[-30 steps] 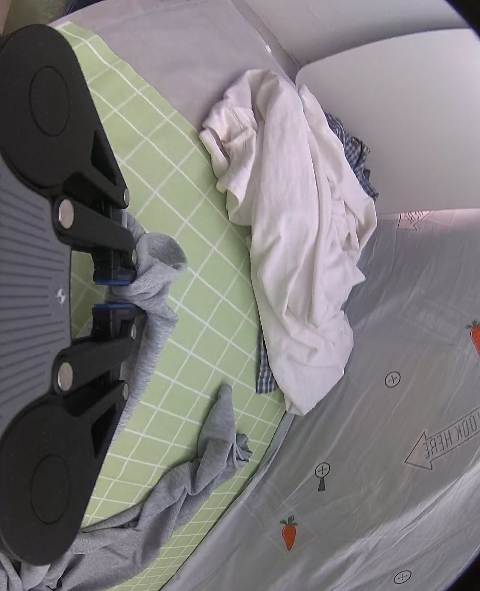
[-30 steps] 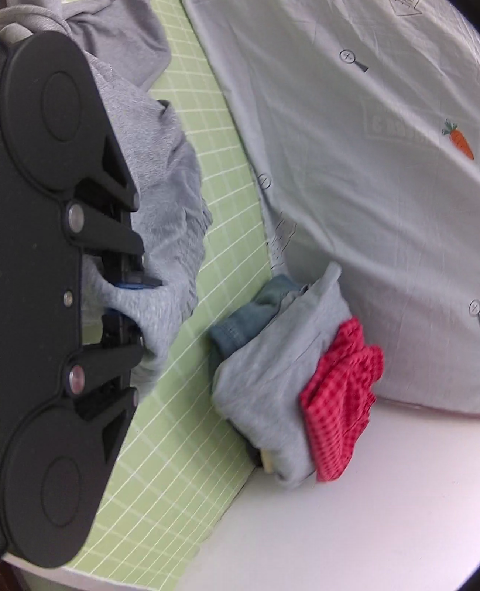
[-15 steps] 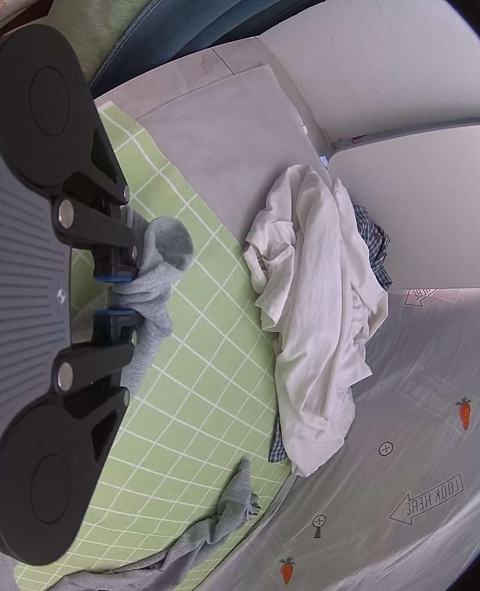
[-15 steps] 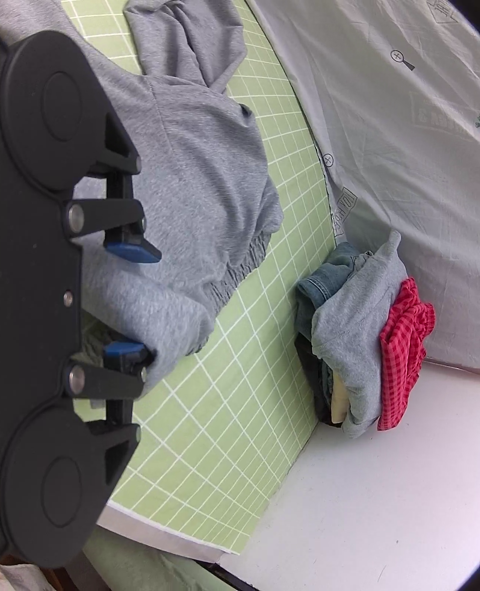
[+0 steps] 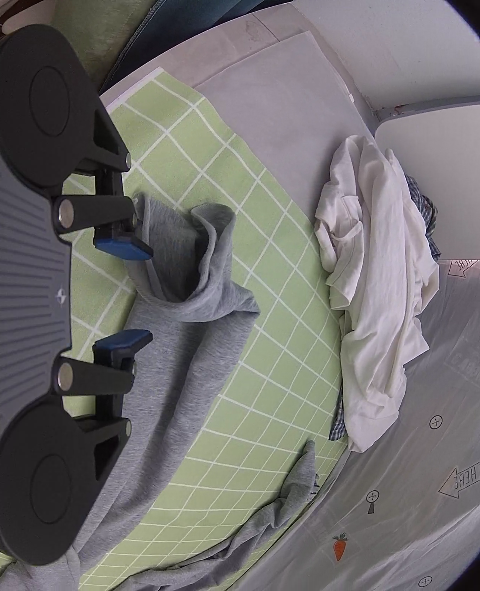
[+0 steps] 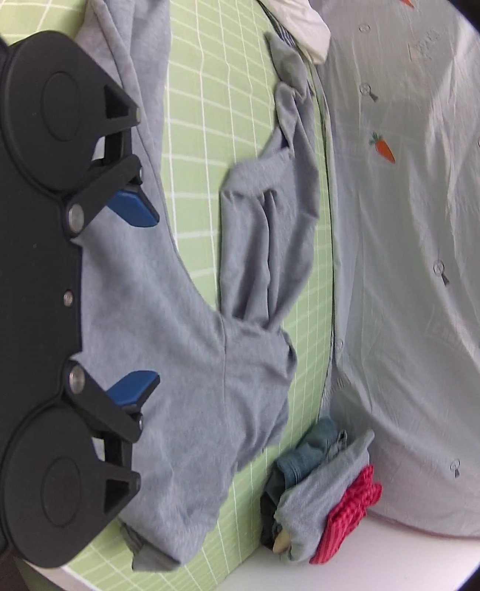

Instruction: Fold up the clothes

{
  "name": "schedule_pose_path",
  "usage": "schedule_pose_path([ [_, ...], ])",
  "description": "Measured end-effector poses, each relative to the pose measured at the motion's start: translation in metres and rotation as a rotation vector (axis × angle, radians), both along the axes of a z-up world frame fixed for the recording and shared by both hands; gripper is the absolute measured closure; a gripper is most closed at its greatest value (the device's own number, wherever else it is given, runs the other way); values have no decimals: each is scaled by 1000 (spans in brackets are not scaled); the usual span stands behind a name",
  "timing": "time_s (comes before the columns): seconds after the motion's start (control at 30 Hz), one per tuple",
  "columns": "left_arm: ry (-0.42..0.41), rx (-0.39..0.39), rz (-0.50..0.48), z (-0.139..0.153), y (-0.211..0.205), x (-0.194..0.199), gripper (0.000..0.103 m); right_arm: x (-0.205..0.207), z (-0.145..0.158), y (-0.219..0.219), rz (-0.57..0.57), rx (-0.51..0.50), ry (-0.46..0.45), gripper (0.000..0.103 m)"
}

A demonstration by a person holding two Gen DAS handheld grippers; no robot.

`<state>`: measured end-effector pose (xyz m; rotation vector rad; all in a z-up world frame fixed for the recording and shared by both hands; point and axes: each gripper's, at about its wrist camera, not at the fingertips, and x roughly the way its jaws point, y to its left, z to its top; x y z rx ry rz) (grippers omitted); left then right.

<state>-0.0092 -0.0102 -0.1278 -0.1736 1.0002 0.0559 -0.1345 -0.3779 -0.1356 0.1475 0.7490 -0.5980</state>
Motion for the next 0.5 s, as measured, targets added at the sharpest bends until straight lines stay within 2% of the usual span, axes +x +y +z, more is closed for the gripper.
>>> schedule_pose_path([
  [0.1,-6,-3,-12,-10,-1,4,54,18,-5,30,78,81,-25,20],
  [0.2,10,-10,0,-18,3,11,54,30,-7,53,125,170,-41,23],
  [0.37,23,-18,42,-27,11,22,56,41,-13,72,155,254,-19,23],
  [0.4,19,-11,40,-27,10,23,60,43,-14,75,156,268,-12,25],
  [0.43,17,-2,38,-27,9,24,62,44,-16,75,155,276,-6,31],
  [0.47,16,9,37,-27,8,26,69,45,-19,74,154,282,0,36],
  [0.5,15,23,37,-28,8,28,76,47,-21,73,153,286,9,49],
])
